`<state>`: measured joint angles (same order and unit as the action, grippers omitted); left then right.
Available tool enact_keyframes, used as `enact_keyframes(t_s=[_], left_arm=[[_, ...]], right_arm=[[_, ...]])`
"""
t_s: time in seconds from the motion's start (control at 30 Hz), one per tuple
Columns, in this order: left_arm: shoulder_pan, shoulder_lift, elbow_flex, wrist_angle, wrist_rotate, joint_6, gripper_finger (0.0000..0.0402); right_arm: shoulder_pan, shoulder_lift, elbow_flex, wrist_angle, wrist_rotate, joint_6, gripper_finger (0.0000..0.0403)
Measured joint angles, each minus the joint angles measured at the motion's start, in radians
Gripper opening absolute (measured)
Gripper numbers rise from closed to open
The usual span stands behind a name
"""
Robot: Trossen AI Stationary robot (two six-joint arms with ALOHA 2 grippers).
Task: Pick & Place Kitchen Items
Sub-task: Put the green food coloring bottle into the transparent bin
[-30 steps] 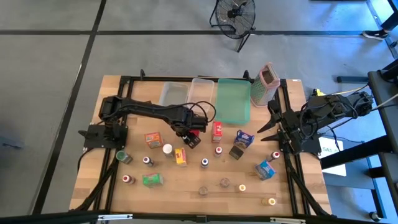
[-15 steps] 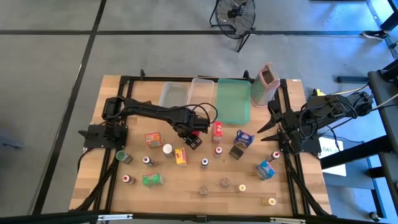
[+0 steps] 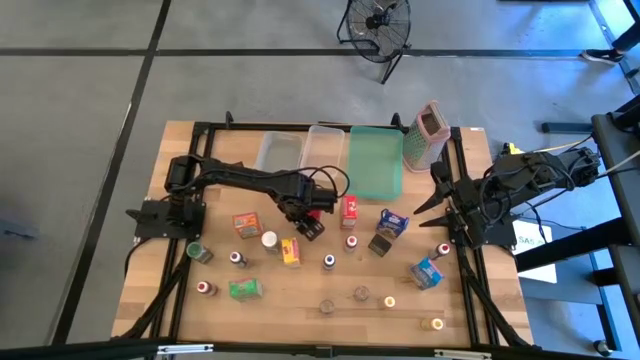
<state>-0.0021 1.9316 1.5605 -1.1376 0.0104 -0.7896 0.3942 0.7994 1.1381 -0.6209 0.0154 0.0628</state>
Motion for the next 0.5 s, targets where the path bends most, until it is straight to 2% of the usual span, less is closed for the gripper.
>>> enact_keyframes(t_s=[0.5], left_arm=[[0.005,0.000,-0.002,-0.004,-0.002,0.000,0.0142]], right_arm=[[0.000,0.000,0.000,-0.001,0.000,0.000,0.0133]])
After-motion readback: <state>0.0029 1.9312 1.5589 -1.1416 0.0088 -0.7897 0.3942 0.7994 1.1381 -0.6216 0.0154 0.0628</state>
